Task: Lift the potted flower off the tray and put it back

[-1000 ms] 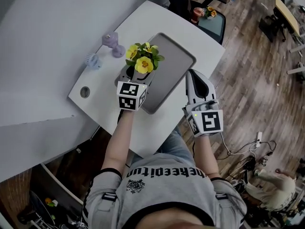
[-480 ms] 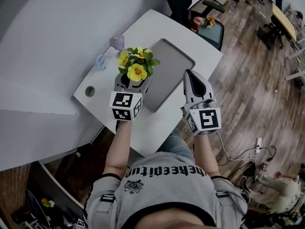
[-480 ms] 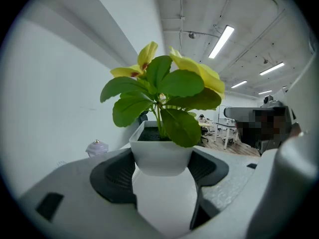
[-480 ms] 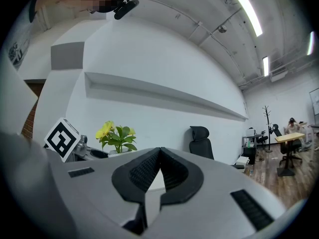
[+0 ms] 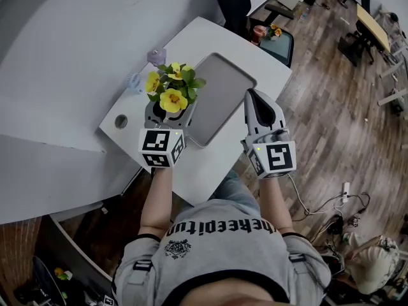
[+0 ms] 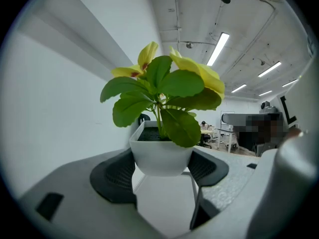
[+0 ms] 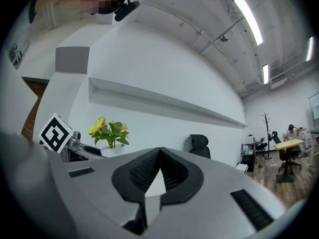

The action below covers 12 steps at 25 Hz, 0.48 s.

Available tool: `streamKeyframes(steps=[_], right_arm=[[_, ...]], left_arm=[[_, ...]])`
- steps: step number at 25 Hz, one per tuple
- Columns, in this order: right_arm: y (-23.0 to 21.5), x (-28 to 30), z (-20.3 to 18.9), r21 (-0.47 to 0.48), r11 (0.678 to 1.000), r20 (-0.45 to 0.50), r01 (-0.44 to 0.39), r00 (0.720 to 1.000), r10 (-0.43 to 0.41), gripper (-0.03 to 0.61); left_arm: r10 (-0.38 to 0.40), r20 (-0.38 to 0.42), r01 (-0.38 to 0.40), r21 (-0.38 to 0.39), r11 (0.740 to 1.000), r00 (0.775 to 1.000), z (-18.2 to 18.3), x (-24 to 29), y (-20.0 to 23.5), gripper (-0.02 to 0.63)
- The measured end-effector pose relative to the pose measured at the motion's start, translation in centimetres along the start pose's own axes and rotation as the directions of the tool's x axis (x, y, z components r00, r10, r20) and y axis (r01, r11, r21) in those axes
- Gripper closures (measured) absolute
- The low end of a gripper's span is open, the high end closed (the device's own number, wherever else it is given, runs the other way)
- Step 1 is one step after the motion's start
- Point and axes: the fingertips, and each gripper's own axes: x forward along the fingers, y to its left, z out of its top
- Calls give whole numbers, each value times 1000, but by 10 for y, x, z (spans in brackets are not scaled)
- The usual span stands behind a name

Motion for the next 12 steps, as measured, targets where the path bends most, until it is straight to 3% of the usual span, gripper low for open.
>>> streamKeyframes(steps=[12], right_arm=[[-1,-24,16,-12,1000,32,25,999,-25,575]], left_arm=[[18,100,-18,0,1000,995,35,-32,-7,285]])
